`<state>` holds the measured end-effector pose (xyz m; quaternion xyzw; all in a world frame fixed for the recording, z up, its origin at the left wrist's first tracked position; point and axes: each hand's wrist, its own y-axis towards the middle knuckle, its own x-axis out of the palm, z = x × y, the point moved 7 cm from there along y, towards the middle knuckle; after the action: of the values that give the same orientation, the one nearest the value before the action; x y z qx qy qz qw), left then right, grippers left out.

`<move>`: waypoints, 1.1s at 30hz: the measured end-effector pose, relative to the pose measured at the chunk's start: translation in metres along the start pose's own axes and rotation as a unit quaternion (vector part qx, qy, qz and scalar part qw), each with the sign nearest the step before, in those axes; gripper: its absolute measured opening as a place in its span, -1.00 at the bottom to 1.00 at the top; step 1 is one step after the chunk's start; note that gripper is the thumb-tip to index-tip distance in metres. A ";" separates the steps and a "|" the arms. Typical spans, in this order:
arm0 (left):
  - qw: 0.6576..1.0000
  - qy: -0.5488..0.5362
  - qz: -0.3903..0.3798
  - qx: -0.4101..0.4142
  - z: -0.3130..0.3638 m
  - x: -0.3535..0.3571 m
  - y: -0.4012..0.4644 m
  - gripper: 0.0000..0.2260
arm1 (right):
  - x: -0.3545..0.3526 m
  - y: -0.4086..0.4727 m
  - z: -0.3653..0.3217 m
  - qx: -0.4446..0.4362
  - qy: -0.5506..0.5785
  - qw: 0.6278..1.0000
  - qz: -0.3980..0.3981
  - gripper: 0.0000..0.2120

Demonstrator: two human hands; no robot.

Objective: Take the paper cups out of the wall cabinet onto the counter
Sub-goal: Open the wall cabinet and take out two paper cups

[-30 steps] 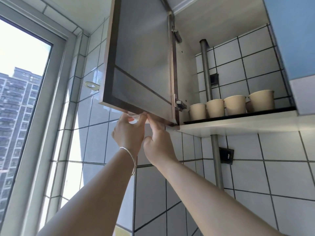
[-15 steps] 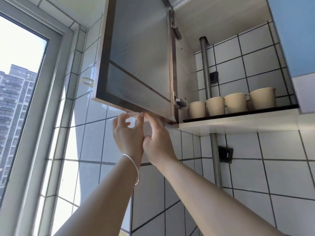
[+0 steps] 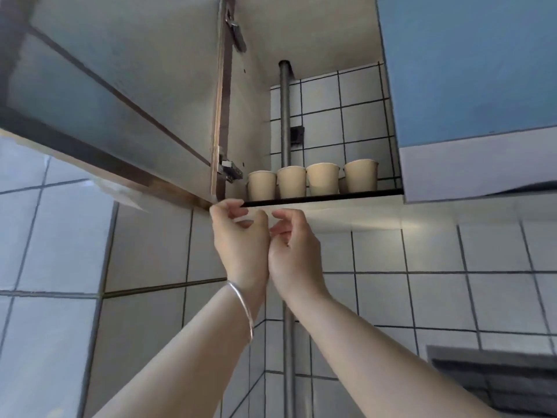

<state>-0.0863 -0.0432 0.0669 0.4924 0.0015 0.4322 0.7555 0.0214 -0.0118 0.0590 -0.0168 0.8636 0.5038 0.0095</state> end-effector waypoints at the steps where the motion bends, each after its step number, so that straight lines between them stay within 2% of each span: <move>1: 0.999 0.011 -0.036 -0.003 -0.002 0.018 -0.002 -0.77 | -0.013 0.006 0.009 0.010 -0.026 1.000 0.002 -0.69; 4: 0.991 0.048 -0.122 -0.004 -0.007 0.070 0.002 -0.77 | -0.054 0.028 0.027 0.018 -0.119 0.992 0.026 -0.63; 7: 0.980 0.095 -0.174 0.015 -0.006 0.115 0.019 -0.69 | -0.094 0.057 0.035 0.033 -0.177 0.982 0.062 -0.60; 12: 0.958 0.168 -0.230 0.019 -0.010 0.165 0.055 -0.58 | -0.137 0.117 0.035 0.023 -0.298 0.948 0.110 -0.61; 18: 0.925 0.286 -0.244 0.056 -0.023 0.187 0.076 -0.57 | -0.133 0.155 0.040 0.013 -0.421 0.903 0.086 -0.60; 21: 0.917 0.302 -0.254 0.054 -0.034 0.191 0.081 -0.55 | -0.124 0.169 0.046 0.067 -0.417 0.905 0.062 -0.51; 25: 0.897 0.339 -0.276 0.064 -0.033 0.200 0.084 -0.61 | -0.127 0.186 0.059 0.169 -0.355 0.918 0.046 -0.27; 28: 0.889 0.354 -0.286 0.042 -0.032 0.207 0.085 -0.72 | -0.124 0.196 0.064 0.199 -0.358 0.912 0.003 -0.34; 33: 0.899 0.324 -0.295 0.011 -0.035 0.216 0.080 -0.73 | -0.114 0.205 0.068 0.210 -0.351 0.912 -0.037 -0.43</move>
<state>-0.0185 0.1358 0.1998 0.3100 0.3961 0.3250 0.8008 0.1278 0.1506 0.2072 0.1317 0.8894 0.2832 0.3338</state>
